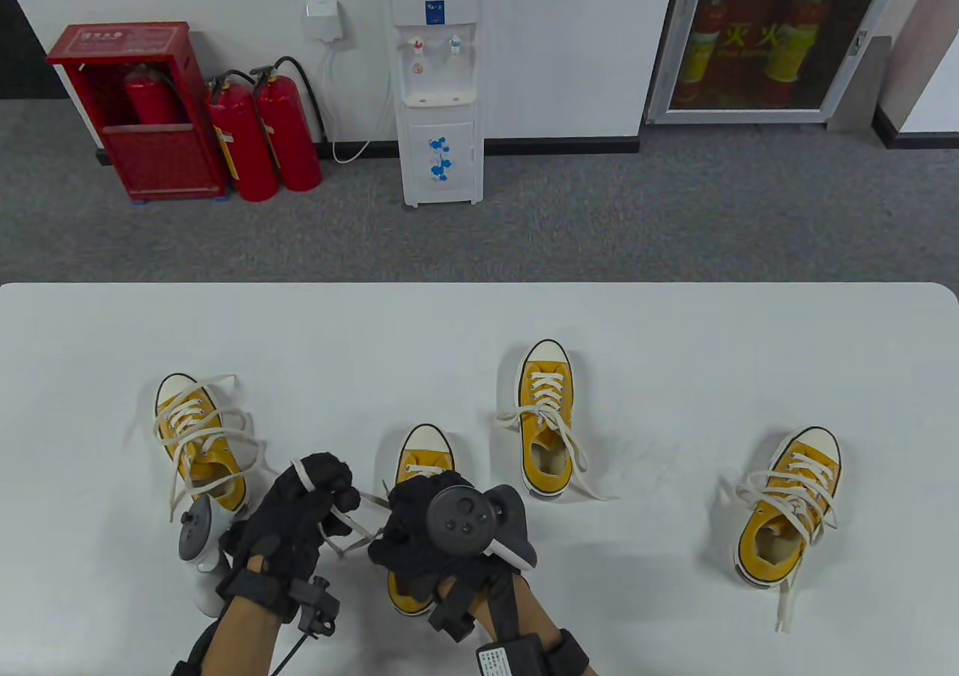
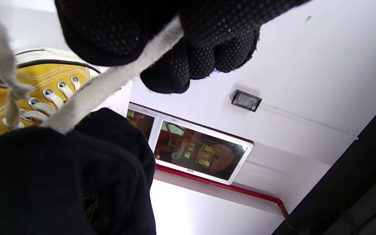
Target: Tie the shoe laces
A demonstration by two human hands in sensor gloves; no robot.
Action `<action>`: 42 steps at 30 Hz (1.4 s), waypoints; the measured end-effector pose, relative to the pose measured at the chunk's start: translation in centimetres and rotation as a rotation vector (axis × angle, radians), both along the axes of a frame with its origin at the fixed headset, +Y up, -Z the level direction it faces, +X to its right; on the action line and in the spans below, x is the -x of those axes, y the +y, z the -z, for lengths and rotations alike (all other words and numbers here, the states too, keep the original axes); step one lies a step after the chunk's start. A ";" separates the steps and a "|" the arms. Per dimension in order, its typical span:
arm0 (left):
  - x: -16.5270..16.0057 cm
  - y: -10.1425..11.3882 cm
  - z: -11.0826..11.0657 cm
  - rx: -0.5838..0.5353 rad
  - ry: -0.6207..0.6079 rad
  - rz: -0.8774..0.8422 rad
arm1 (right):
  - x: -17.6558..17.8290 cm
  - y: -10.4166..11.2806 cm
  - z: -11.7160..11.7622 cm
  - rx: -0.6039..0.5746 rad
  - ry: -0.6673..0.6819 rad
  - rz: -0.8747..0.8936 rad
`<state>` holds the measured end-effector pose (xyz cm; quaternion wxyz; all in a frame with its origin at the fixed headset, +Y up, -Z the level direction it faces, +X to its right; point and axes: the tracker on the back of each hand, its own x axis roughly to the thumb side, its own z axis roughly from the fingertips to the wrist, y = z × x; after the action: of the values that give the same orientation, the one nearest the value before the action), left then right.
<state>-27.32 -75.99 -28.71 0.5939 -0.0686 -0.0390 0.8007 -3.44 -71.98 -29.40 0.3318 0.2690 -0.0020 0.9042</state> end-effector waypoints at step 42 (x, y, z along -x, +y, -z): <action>-0.8 2.1 -0.6 -0.160 0.076 0.408 | -2.1 -0.7 1.0 0.402 -0.046 0.639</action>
<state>-26.56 -73.94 -28.12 0.7483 0.0025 -0.0652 0.6601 -1.37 -72.63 -30.36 0.6431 0.1641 0.0843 0.7432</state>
